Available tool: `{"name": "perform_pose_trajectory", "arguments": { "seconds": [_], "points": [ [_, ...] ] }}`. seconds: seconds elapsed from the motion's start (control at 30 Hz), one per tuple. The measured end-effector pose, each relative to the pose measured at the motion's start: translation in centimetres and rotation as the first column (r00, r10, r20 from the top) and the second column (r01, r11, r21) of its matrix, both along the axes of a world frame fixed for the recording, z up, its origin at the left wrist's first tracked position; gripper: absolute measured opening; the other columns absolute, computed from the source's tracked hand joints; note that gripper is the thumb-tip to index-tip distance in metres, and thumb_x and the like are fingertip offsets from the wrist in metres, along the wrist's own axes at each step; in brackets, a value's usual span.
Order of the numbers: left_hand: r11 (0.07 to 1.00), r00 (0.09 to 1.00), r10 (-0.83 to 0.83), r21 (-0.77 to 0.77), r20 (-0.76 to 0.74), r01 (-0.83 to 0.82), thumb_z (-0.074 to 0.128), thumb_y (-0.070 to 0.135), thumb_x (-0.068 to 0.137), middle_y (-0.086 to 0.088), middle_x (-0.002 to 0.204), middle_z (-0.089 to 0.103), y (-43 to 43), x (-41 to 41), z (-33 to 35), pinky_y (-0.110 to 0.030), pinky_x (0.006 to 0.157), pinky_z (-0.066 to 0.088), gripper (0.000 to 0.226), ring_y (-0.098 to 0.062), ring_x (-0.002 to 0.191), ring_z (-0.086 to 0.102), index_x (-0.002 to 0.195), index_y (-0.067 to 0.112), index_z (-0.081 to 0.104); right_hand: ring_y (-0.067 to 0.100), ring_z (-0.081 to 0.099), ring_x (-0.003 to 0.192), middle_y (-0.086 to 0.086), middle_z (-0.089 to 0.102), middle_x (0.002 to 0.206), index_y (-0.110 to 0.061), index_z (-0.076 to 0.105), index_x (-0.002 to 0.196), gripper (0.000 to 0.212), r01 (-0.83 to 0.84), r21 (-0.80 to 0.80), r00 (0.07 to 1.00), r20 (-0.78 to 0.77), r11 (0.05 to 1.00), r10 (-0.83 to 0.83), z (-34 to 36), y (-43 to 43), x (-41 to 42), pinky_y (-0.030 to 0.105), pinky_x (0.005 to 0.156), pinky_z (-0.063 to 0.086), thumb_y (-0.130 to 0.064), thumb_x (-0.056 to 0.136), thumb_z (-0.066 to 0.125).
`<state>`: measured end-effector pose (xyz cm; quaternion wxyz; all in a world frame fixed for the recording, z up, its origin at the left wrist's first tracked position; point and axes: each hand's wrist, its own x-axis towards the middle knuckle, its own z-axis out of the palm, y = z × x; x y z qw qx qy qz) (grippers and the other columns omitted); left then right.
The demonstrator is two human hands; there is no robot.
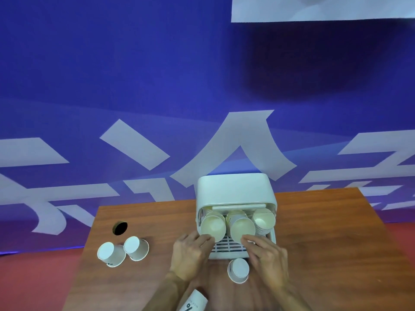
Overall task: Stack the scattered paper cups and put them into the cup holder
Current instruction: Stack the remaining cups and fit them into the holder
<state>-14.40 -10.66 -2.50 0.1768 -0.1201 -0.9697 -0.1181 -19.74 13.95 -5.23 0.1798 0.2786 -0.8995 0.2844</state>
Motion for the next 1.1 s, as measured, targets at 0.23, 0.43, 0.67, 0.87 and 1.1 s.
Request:
{"name": "perform_pose_trajectory", "arguments": {
  "seconds": [0.23,0.43,0.67,0.87,1.1],
  "points": [
    [1.0,0.997,0.012,-0.003,0.071,-0.011,0.076,0.0,0.053,0.012,0.081,0.065,-0.1,-0.6,-0.7,-0.029,0.043,0.034,0.036,-0.017,0.056,0.048,0.075,0.026,0.065,-0.004,0.067,0.083,-0.025,0.071,0.098,-0.036,0.078,0.085,0.04,-0.018,0.037,0.989,0.146,0.999,0.013,-0.4,-0.7,-0.8,0.009,0.055,0.04,-0.005,0.063,0.091],
    [0.999,0.996,0.014,0.027,0.091,-0.016,0.078,0.006,0.059,0.011,0.077,0.063,0.2,-1.1,-1.1,-0.028,0.043,0.034,0.029,-0.015,0.057,0.052,0.073,0.027,0.064,-0.008,0.065,0.085,-0.029,0.069,0.099,-0.037,0.077,0.09,0.041,0.005,0.017,0.969,0.247,1.0,-0.009,0.0,-1.1,-1.1,0.011,0.059,0.048,-0.007,0.066,0.089],
    [0.997,0.996,0.018,0.069,0.093,-0.025,0.076,0.004,0.064,0.012,0.083,0.064,0.4,-0.8,-1.3,-0.026,0.047,0.034,0.03,-0.013,0.064,0.056,0.083,0.026,0.068,-0.01,0.062,0.08,-0.031,0.066,0.099,-0.04,0.076,0.094,0.033,-0.011,0.045,0.951,0.31,0.999,-0.004,0.0,-1.4,-1.4,0.008,0.055,0.042,-0.017,0.074,0.087],
    [0.995,0.993,0.025,0.095,0.119,-0.037,0.074,0.0,0.062,0.012,0.086,0.063,0.4,-0.2,-1.5,-0.024,0.05,0.029,0.035,-0.012,0.067,0.053,0.086,0.025,0.067,-0.01,0.061,0.084,-0.03,0.066,0.1,-0.039,0.075,0.096,0.033,-0.005,0.03,0.946,0.325,1.0,-0.005,-0.4,-1.2,-1.2,0.007,0.06,0.045,-0.016,0.075,0.086],
    [0.996,0.987,0.045,0.074,0.152,-0.057,0.076,-0.002,0.056,0.009,0.077,0.059,0.8,-1.0,-0.8,-0.026,0.043,0.032,0.034,-0.014,0.064,0.052,0.077,0.023,0.065,-0.007,0.059,0.082,-0.028,0.065,0.091,-0.041,0.074,0.097,0.028,-0.023,0.071,0.944,0.329,0.997,-0.001,-0.5,-1.1,-1.6,0.012,0.055,0.044,-0.023,0.078,0.084]
  ]
}}
